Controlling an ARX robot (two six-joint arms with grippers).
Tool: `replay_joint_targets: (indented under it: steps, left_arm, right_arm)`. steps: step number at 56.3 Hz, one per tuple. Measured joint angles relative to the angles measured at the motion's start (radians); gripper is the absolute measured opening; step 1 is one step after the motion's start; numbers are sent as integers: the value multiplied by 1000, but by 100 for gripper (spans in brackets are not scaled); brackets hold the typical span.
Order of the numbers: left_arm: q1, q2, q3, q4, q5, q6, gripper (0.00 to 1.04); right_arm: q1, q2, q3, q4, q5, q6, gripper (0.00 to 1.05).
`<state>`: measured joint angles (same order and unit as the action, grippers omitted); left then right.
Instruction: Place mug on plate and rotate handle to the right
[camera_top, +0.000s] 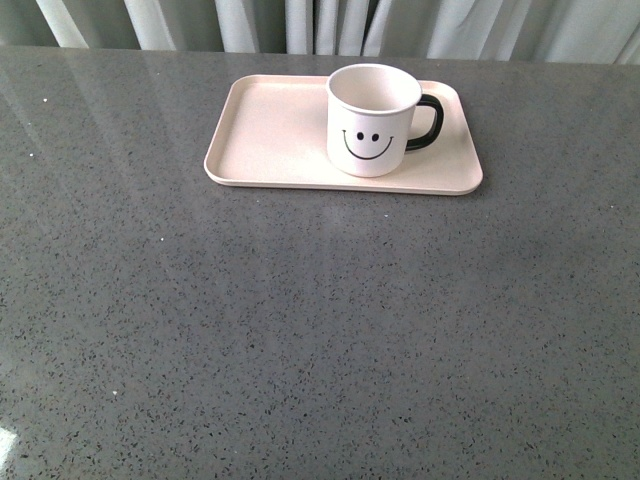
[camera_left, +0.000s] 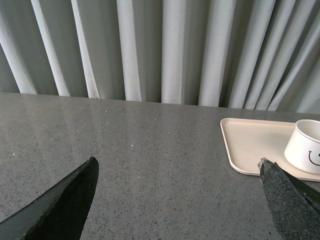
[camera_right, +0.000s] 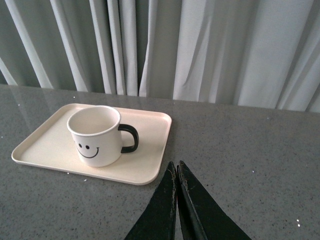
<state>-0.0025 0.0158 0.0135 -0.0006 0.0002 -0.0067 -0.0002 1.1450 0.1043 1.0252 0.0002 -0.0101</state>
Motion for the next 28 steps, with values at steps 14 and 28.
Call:
replay_joint_targets:
  steps: [14, 28]
  left_arm:
    - [0, 0, 0, 0, 0, 0, 96]
    - [0, 0, 0, 0, 0, 0, 96]
  right_arm:
    - [0, -225, -62, -163, 0, 0, 2]
    - [0, -391, -84, -304, 0, 0, 2]
